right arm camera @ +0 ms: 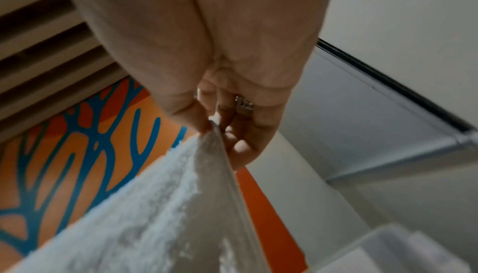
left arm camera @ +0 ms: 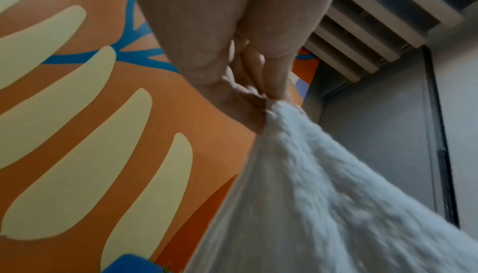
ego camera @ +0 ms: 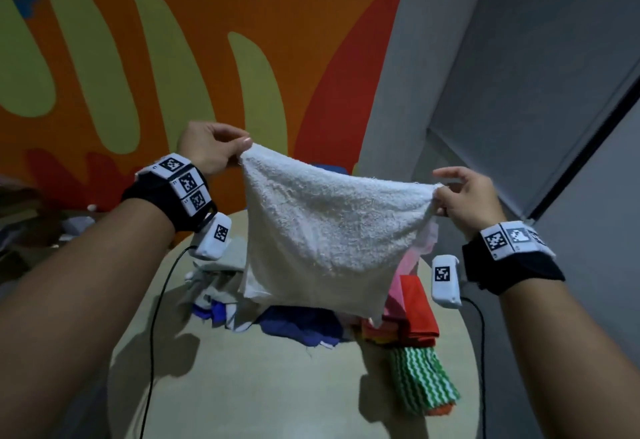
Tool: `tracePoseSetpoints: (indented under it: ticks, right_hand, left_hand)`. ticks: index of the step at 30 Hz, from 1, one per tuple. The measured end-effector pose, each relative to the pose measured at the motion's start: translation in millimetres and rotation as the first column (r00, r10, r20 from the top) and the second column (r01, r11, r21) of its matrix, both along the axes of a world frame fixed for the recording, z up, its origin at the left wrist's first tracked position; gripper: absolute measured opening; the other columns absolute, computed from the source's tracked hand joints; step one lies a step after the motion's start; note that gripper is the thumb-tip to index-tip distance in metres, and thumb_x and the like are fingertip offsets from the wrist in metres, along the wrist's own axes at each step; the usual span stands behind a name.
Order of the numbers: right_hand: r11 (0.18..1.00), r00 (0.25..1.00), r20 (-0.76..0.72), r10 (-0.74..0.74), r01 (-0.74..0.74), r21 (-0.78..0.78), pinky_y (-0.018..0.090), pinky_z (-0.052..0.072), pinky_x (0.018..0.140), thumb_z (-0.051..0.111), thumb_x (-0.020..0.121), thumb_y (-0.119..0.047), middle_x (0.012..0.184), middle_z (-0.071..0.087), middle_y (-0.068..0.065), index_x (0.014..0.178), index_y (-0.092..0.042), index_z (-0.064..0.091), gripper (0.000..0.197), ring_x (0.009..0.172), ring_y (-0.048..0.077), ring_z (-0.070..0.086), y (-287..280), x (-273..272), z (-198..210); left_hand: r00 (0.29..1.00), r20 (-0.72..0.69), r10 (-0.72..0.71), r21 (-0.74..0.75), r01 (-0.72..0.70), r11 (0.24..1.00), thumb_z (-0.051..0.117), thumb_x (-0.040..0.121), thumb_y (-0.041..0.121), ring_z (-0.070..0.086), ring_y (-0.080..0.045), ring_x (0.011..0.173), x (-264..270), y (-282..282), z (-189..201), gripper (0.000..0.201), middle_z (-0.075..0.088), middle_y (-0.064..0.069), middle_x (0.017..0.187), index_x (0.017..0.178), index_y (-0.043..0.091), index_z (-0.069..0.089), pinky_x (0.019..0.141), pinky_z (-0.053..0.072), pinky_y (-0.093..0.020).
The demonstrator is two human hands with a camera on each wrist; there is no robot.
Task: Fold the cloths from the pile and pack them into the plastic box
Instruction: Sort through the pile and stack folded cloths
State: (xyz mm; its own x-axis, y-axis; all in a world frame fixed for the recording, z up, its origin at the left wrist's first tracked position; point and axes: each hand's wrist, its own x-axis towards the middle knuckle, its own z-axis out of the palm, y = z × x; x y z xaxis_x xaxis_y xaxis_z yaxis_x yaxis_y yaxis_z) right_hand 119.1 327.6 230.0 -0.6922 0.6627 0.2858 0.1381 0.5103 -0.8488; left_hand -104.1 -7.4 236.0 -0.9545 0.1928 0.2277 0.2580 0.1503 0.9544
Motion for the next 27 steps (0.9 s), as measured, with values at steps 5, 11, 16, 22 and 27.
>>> tracePoseSetpoints:
  ticks: [5,11,16,22,27]
  right_hand:
    - [0.924,0.961,0.177,-0.212,0.137,0.358,0.039,0.047,0.102,0.053,0.094,-0.006,0.11,0.07,0.013,0.121,-0.016,0.063,0.031,0.109,0.031,0.062,14,6,2]
    - [0.926,0.962,0.124,-0.244,0.193,0.325,0.033,0.051,0.093,0.052,0.098,-0.013,0.109,0.069,0.01,0.106,-0.021,0.065,0.018,0.097,0.028,0.066,19,4,1]
    - [0.987,0.984,-0.144,-0.103,0.083,-0.134,0.044,0.06,0.075,0.058,0.098,-0.012,0.091,0.068,0.005,0.083,-0.024,0.068,0.021,0.082,0.026,0.068,11,7,5]
    - [0.968,0.948,-0.319,-0.014,-0.067,-0.24,0.031,0.059,0.077,0.06,0.097,-0.01,0.097,0.072,0.01,0.097,-0.016,0.072,0.013,0.087,0.021,0.068,-7,9,18]
    - [0.976,0.941,-0.337,0.041,-0.11,-0.187,0.032,0.056,0.081,0.06,0.096,-0.007,0.101,0.071,0.008,0.114,-0.01,0.069,0.021,0.089,0.017,0.066,-9,7,32]
  left_hand:
    - [0.959,0.011,-0.284,-0.269,0.276,0.923,0.077,0.079,0.001,0.069,-0.02,0.102,8,-2,9,0.037,0.073,-0.008,0.108,0.116,0.007,0.071,0.088,0.058,-0.031]
    - [0.973,-0.083,-0.214,-0.276,0.184,0.943,0.069,0.09,0.007,0.069,-0.016,0.084,13,5,10,0.015,0.074,-0.006,0.096,0.103,0.008,0.074,0.062,0.06,-0.02]
    - [0.991,-0.01,-0.132,0.004,0.132,0.991,0.073,0.085,0.005,0.073,-0.023,0.091,8,4,4,0.016,0.075,-0.011,0.097,0.1,0.008,0.076,0.078,0.062,-0.033]
    - [0.989,0.083,-0.119,0.3,0.089,0.95,0.071,0.088,0.006,0.071,-0.023,0.092,0,5,2,0.011,0.075,-0.008,0.096,0.092,0.015,0.077,0.077,0.058,-0.031]
    - [0.995,0.025,-0.092,0.272,0.081,0.959,0.063,0.091,-0.003,0.07,-0.025,0.104,-6,1,5,0.03,0.076,-0.004,0.105,0.097,0.023,0.077,0.089,0.058,-0.038]
